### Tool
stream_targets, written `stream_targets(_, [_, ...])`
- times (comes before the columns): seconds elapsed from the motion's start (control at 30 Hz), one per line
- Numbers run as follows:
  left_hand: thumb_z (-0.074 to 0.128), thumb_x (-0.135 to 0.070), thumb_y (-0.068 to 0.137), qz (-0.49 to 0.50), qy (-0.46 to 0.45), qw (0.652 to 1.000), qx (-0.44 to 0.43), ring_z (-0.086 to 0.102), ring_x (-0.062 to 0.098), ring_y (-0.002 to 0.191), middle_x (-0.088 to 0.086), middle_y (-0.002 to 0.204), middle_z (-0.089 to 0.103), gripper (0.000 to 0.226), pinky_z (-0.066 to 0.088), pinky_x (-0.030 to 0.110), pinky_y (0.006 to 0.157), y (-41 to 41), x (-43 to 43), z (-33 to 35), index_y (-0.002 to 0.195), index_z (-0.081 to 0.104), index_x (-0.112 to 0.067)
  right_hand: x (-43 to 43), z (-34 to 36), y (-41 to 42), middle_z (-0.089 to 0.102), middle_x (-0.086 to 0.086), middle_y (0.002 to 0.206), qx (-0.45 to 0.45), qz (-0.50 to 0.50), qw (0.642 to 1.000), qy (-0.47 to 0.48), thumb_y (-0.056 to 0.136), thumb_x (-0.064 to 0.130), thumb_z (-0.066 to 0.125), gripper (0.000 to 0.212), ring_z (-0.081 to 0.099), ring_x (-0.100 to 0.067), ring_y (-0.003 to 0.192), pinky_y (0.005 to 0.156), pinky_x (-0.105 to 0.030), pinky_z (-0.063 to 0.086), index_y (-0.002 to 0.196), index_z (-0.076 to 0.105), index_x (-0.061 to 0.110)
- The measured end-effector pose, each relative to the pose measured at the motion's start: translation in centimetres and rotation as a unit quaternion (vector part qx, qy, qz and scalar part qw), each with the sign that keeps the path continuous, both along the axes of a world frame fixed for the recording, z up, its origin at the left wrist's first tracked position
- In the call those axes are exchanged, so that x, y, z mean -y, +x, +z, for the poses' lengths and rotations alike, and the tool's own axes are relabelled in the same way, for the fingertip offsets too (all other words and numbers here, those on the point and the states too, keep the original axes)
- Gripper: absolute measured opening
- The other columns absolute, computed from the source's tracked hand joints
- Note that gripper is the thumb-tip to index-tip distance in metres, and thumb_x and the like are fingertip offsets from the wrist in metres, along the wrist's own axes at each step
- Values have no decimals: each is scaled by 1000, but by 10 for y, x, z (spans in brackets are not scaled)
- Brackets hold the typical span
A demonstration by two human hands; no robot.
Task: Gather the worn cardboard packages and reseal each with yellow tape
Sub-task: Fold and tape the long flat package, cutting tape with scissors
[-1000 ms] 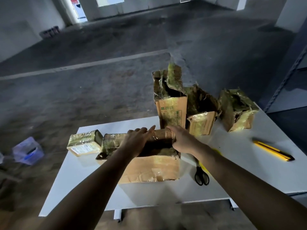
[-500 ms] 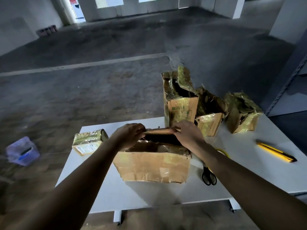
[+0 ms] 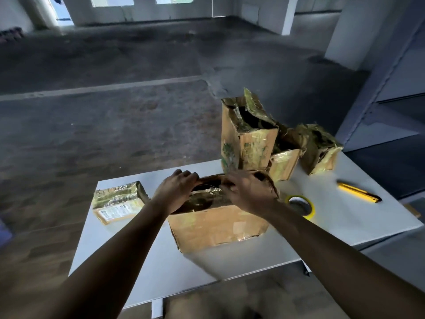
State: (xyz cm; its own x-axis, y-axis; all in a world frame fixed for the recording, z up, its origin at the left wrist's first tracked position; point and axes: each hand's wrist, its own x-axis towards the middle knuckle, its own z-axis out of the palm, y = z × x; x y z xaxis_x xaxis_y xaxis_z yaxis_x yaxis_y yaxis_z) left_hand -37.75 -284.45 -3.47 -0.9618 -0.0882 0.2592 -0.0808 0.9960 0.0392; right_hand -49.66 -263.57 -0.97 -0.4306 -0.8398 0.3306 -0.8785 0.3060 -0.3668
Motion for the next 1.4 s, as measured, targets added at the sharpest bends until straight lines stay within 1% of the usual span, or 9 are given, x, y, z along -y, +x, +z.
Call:
stream_targets(0.1, [71, -18, 87, -22, -8, 1000, -14, 57, 26, 75, 5, 83, 65, 16, 45, 34, 54, 2, 3, -1, 100, 64, -12, -2, 0, 7, 62, -2, 119, 73, -2, 988, 137, 95, 50, 57, 42, 56, -21, 112, 95, -36, 44, 123, 61, 19])
stream_targets(0.23, [37, -36, 96, -13, 14, 999, 37, 58, 27, 89, 6, 98, 66, 39, 52, 40, 67, 5, 1, 6, 114, 63, -14, -6, -5, 8, 49, -10, 139, 88, -66, 965, 237, 87, 72, 51, 81, 45, -30, 128, 108, -42, 32, 147, 38, 20])
stream_targets(0.43, [30, -38, 107, 43, 86, 986, 136, 47, 25, 113, 1, 122, 56, 40, 43, 38, 95, -11, 8, 12, 143, 46, -35, -10, -6, 5, 57, -4, 112, -75, 5, 990, 116, 83, 54, 69, 54, 51, -24, 107, 96, -38, 33, 115, 57, 12])
stream_targets(0.6, [28, -53, 103, 63, 122, 969, 205, 46, 26, 114, 2, 126, 57, 47, 38, 43, 102, -15, 9, 13, 144, 45, -38, -4, 5, -2, 59, 0, 93, -20, 3, 992, 121, 100, 39, 52, 25, 56, -24, 98, 97, -38, 27, 112, 56, 17])
stream_targets(0.73, [33, -61, 98, 87, 162, 955, 235, 40, 28, 121, 0, 131, 50, 56, 37, 43, 103, -7, 3, 19, 150, 38, -38, -1, 5, -4, 66, -1, 101, 53, 26, 992, 110, 102, 36, 49, 12, 57, -22, 97, 89, -34, 21, 101, 50, 24])
stream_targets(0.93, [47, -51, 99, 106, 223, 945, 216, 55, 26, 115, 7, 130, 59, 53, 42, 32, 88, 0, -9, 24, 146, 47, -27, -3, -7, -14, 57, -1, 104, -11, 52, 996, 76, 100, 37, 51, 21, 46, -19, 103, 89, -37, 25, 101, 57, 18])
stream_targets(1.03, [44, -63, 92, 120, 265, 932, 216, 61, 21, 103, 7, 121, 64, 63, 49, 39, 88, 5, -12, 24, 136, 56, -19, -7, -10, -21, 52, 2, 112, -16, 60, 996, 64, 100, 39, 51, 22, 43, -16, 109, 93, -39, 29, 103, 58, 19])
stream_targets(1.2, [41, -52, 101, 124, 278, 929, 212, 56, 15, 103, -8, 118, 57, 47, 43, 35, 84, 9, -21, 25, 131, 58, -20, -4, -10, -26, 62, 2, 101, -67, 84, 989, 97, 103, 41, 42, 27, 55, -20, 95, 88, -38, 28, 111, 56, 20])
stream_targets(1.4, [35, -56, 100, 148, 313, 924, 164, 62, 22, 88, -1, 93, 67, 48, 38, 37, 71, 16, -25, 18, 105, 64, -19, -4, -17, -25, 57, -9, 118, -22, 82, 992, 99, 101, 38, 45, 34, 52, -27, 113, 95, -48, 36, 113, 60, 10])
